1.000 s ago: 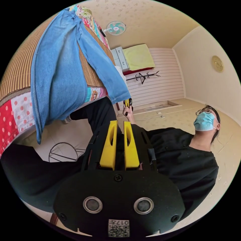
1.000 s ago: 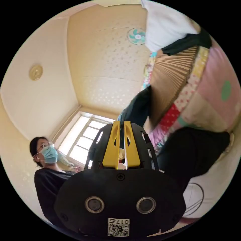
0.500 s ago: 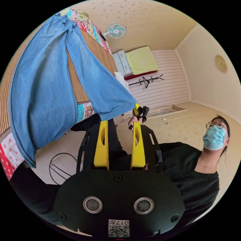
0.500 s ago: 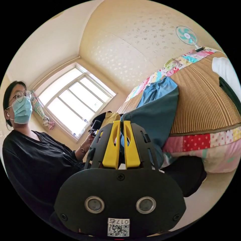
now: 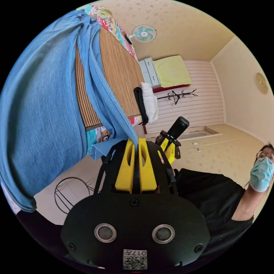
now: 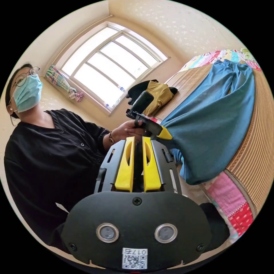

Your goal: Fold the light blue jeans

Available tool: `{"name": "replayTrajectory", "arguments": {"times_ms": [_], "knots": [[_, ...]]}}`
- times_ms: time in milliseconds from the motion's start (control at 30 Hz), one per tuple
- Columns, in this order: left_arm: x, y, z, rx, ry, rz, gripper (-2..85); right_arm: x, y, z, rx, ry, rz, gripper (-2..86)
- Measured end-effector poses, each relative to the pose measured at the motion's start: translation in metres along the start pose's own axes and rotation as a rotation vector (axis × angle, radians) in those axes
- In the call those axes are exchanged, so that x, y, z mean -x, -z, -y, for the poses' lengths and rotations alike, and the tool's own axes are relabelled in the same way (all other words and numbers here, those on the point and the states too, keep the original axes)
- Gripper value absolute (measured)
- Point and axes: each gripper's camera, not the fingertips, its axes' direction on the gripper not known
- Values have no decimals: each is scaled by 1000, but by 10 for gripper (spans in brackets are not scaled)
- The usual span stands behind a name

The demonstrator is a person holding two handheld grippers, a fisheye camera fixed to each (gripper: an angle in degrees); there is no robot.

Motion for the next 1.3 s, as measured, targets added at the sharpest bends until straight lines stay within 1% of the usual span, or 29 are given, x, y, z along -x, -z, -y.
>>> {"name": "replayTrajectory", "arguments": {"times_ms": [67, 133, 167, 233, 267, 333, 367, 433, 500, 567, 667, 733, 767, 833, 867, 933, 967, 1033, 1067, 1100, 1133, 1167, 1267, 1300], "knots": [[-10, -2, -3, -6, -32, 11, -6, -29, 21, 27, -10, -51, -49, 66], [-23, -3, -6, -20, -79, 26, -8, -78, 41, 78, -37, -143, -217, 75], [-26, -3, -7, -23, -92, 30, -8, -92, 43, 93, -46, -171, -263, 78], [-40, -5, -7, -30, -145, 32, -8, -153, 43, 149, -80, -248, -410, 93], [-42, -6, -6, -27, -157, 30, -9, -171, 41, 164, -84, -272, -435, 97], [-53, -9, -3, -16, -205, 15, -9, -240, 30, 209, -128, -404, -487, 110], [-55, -9, -3, -15, -219, 11, -9, -257, 28, 219, -146, -440, -478, 113], [-60, -10, -4, -24, -256, -9, -9, -316, 20, 248, -244, -546, -448, 119], [-62, -11, -8, -40, -282, -24, -9, -350, 12, 264, -280, -618, -502, 123], [-61, -12, -11, -41, -302, -36, -9, -375, 0, 280, -281, -641, -561, 126], [-53, -18, -7, 7, -305, -60, -8, -404, -27, 307, -228, -653, -665, 117], [-45, -13, -7, 8, -307, -106, -8, -412, -51, 331, -165, -621, -835, 92], [-44, -11, -8, 4, -312, -118, -8, -412, -57, 337, -150, -601, -883, 79], [-38, -2, -13, 3, -335, -160, -8, -408, -84, 362, -96, -509, -1068, 37], [-36, 1, -15, 5, -338, -168, -8, -407, -93, 369, -74, -481, -1103, 29], [-28, 19, -26, -13, -350, -184, -8, -398, -132, 400, 19, -376, -1233, 15], [-26, 25, -30, -23, -351, -184, -8, -391, -143, 407, 22, -338, -1273, 13], [-15, 54, -50, -92, -334, -167, -8, -356, -188, 434, -27, -163, -1398, 8], [-11, 62, -55, -110, -326, -155, -8, -346, -200, 440, -50, -124, -1421, 8], [-5, 76, -66, -136, -305, -122, -9, -328, -223, 451, -91, -52, -1434, 7], [2, 89, -76, -154, -273, -88, -9, -313, -245, 461, -118, 3, -1405, 7], [5, 95, -82, -161, -257, -72, -9, -307, -255, 465, -131, 22, -1380, 7], [17, 127, -109, -211, -193, 9, -9, -295, -292, 482, -177, 25, -1197, 6], [24, 136, -119, -224, -161, 33, -9, -299, -301, 486, -166, -1, -1101, 7]]}}
